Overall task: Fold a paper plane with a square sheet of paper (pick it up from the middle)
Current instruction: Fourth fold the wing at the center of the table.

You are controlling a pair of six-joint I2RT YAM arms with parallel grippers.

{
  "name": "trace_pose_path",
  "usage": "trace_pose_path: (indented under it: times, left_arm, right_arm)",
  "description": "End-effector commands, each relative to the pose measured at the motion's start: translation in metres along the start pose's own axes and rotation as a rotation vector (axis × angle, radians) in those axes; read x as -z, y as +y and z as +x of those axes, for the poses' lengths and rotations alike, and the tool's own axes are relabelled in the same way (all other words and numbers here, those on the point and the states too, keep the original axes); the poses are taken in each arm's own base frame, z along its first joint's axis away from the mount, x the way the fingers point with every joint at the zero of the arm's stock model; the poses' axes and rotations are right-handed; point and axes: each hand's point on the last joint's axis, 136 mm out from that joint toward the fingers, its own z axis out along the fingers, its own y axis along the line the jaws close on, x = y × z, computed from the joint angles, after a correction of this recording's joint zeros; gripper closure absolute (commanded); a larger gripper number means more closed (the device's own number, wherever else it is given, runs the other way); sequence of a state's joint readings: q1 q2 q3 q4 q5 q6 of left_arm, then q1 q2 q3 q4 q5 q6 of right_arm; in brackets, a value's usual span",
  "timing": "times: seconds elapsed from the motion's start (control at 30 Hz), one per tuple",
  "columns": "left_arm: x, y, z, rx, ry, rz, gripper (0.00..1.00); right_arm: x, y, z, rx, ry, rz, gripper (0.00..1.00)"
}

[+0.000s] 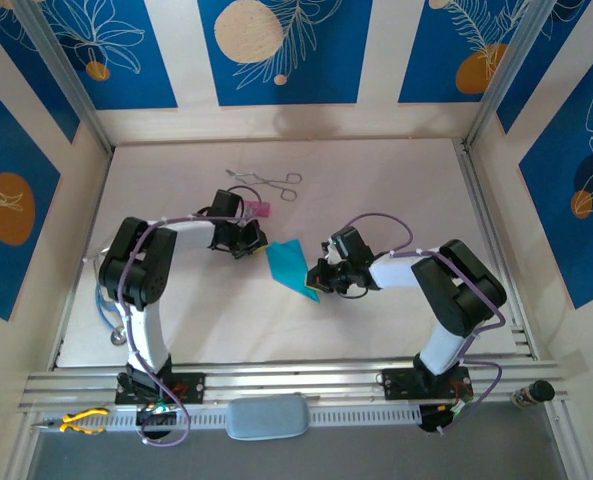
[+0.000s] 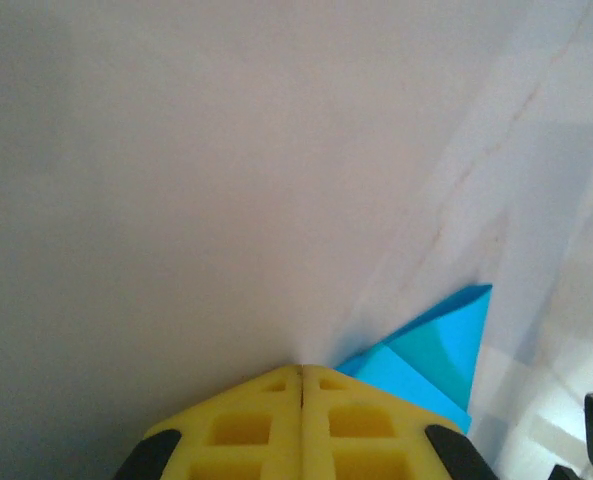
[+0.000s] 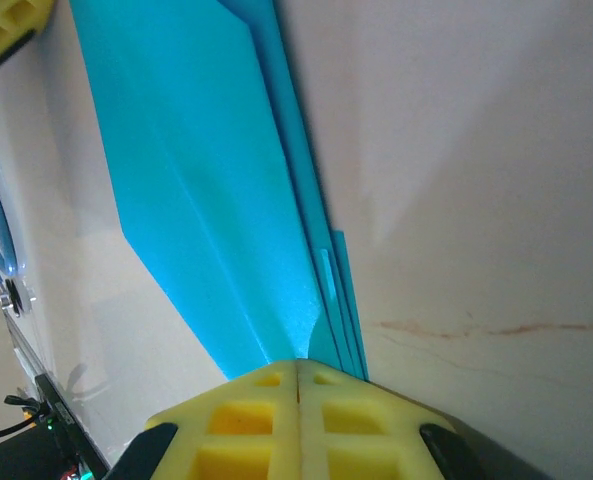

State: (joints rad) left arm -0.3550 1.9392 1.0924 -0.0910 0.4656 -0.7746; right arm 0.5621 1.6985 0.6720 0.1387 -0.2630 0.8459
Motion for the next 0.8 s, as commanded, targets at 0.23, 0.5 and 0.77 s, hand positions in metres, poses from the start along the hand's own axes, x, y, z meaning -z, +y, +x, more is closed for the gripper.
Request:
trace_pose_path:
  times: [0.23, 0.5, 0.77]
  left_arm:
    - [0.025, -0.039, -0.012, -0.054, -0.053, 0.115, 0.94]
    - [0.009, -0.076, 0.026, -0.127, 0.031, 0.26, 0.94]
    - [-0.021, -0.076, 0.067, -0.164, 0.123, 0.242, 0.94]
  right_arm:
    - [-0.004, -0.065, 0.041, -0.116, 0.13, 0.215, 1.0]
    - [-0.003, -0.065, 0.041, -0.117, 0.129, 0.22, 1.0]
    - [-0.003, -0.061, 0.039, -0.117, 0.127, 0.21, 1.0]
